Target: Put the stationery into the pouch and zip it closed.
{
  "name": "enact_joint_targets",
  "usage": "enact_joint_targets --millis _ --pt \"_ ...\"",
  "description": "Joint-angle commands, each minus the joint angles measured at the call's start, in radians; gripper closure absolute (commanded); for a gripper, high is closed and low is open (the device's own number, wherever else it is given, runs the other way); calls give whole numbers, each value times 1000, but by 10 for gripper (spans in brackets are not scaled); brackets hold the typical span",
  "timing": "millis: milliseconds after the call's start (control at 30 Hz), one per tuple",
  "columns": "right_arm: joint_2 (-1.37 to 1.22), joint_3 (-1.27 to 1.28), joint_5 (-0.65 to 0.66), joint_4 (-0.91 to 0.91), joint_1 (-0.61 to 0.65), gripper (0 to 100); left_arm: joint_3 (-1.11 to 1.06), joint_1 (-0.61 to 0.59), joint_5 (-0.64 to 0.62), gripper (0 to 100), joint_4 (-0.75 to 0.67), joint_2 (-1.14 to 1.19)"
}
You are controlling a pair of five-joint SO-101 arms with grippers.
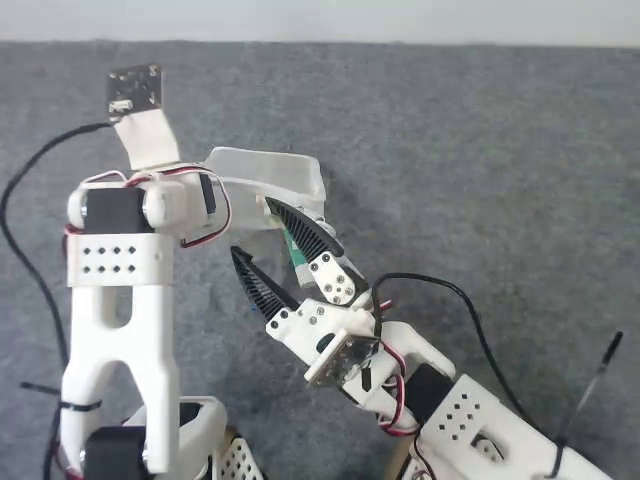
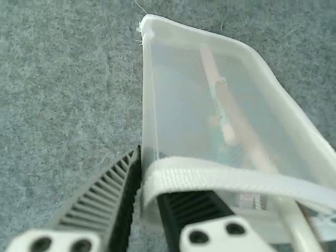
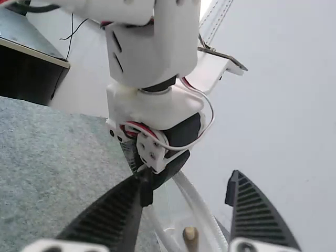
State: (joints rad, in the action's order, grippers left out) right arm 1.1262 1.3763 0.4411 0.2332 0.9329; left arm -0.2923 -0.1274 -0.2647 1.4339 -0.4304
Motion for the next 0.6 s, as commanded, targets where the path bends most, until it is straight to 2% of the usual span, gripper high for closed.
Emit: enact_joint_targets --millis 0,167,400,567 --pt "19 -9 5 22 8 779 12 -3 5 989 -35 -46" --pt "21 -57 -133 -54 -65 779 12 -5 5 989 -35 -46" --pt "21 -310 -425 -529 -160 776 12 -29 5 989 -35 -54" --pt "16 -453 -511 -759 -220 778 19 -68 5 989 -37 -54"
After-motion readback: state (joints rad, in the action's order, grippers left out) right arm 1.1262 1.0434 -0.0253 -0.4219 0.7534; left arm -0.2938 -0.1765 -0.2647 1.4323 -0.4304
